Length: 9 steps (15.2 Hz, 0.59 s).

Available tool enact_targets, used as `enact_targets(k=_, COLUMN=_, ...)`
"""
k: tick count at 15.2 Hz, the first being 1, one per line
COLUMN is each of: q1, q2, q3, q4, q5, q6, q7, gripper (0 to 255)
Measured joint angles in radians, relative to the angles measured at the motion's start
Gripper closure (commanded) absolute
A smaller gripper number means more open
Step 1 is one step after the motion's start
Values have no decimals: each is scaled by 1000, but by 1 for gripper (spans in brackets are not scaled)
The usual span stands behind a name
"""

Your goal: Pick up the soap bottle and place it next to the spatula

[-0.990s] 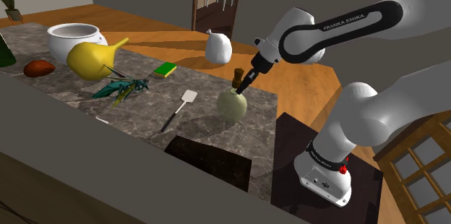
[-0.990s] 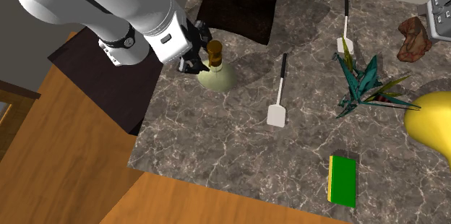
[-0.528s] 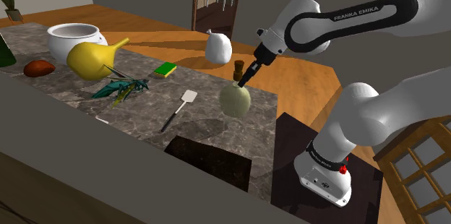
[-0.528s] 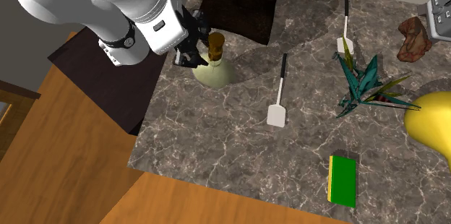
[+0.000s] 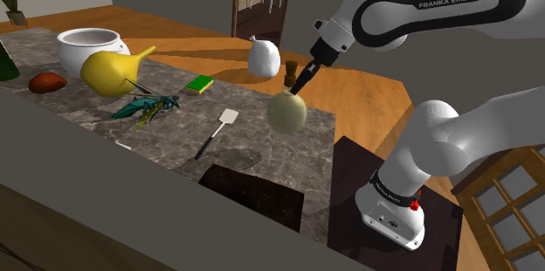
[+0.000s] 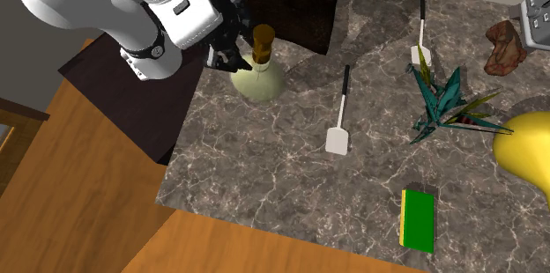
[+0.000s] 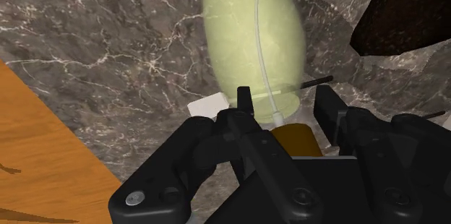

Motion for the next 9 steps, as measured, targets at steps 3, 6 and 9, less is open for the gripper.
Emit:
enact_targets(k=3, q1=-4, q2=-13, q3=5, q4=37, q5=-7, q6=-49, q7=14, gripper=255)
enact_targets(k=6, q1=-9, q2=-25, q3=7, q4=69, q5=-13, q6=-93, q7=24, gripper=255)
enact_targets(k=9, q1=-11, q2=-34, q3=12, q4=103, q5=-18, q6=-136, q7=36, gripper=255)
